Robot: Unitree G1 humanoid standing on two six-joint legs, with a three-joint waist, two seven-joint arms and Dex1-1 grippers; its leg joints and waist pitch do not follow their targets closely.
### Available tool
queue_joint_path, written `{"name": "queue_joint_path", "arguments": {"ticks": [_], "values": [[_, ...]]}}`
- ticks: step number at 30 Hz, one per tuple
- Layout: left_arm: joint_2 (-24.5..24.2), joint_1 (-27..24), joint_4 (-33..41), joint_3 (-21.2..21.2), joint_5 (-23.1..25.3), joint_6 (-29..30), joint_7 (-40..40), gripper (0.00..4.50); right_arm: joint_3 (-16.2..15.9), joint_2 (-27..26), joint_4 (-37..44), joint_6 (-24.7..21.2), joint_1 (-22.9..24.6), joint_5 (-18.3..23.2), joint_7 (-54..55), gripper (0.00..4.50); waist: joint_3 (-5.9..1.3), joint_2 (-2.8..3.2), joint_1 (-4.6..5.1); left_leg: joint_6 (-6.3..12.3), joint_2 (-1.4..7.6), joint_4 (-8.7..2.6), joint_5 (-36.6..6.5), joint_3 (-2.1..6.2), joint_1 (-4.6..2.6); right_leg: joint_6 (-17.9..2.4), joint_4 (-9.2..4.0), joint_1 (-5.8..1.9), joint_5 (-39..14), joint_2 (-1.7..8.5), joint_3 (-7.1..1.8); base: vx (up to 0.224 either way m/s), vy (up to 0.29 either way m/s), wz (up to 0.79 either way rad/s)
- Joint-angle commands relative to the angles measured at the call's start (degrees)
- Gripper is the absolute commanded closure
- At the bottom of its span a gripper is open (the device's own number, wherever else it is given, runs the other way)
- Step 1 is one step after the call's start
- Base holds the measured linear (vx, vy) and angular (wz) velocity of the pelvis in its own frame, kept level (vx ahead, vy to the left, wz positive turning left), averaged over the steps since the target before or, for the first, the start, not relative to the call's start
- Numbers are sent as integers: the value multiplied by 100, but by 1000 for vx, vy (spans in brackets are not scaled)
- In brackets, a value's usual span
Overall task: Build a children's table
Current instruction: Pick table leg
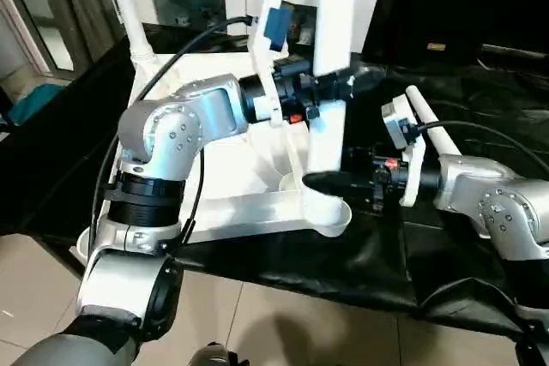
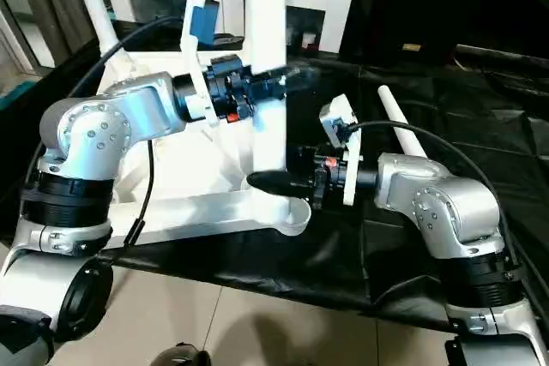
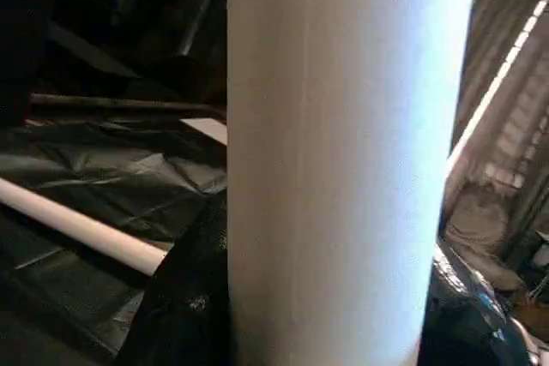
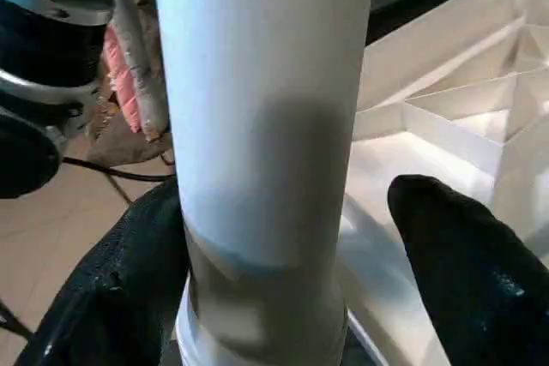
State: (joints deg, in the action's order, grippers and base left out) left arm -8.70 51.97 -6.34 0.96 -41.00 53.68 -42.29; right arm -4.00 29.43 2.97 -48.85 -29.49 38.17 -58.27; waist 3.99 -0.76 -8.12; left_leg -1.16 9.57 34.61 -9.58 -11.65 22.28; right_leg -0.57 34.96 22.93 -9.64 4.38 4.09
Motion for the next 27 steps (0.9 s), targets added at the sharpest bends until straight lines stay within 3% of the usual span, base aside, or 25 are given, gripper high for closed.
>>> {"name": "queue_joint_path", "arguments": {"ticks": [1, 4, 23, 25, 27], "values": [[-22, 36, 193, -93, -147, 56, -139, 266, -49, 84, -101, -64, -128, 15, -66, 76, -453, -8, 3, -101, 371, -383, -1169, 224, -153, -1018, -448, -272, -1641, 480, -281, 0, 0, 0], [-39, 17, 231, -122, -164, 53, -223, 266, -64, 55, -155, -95, -159, 50, -99, 76, -449, -27, 1, -101, 374, -382, -1179, 223, -158, -986, -459, -267, -1749, 484, -281, 0, 0, 0], [-172, -2, 158, -314, 54, -103, -493, 266, -118, -77, -102, -392, -177, 341, -347, 76, -460, 13, -4, -163, 372, -386, -1194, 225, -160, -1030, -440, -270, -1597, 478, -282, 0, 0, 0], [-179, -5, 165, -315, 57, -99, -495, 266, -131, -80, -85, -390, -156, 328, -349, 112, -460, 19, -5, -169, 372, -386, -1200, 226, -163, -1026, -442, -267, -1621, 477, -281, 0, 0, 0], [-179, -10, 174, -314, 50, -90, -495, 266, -153, -73, -78, -383, -146, 311, -354, 115, -457, 13, -2, -177, 370, -387, -1229, 226, -160, -1014, -448, -270, -1658, 478, -281, 0, 0, 0]]}}
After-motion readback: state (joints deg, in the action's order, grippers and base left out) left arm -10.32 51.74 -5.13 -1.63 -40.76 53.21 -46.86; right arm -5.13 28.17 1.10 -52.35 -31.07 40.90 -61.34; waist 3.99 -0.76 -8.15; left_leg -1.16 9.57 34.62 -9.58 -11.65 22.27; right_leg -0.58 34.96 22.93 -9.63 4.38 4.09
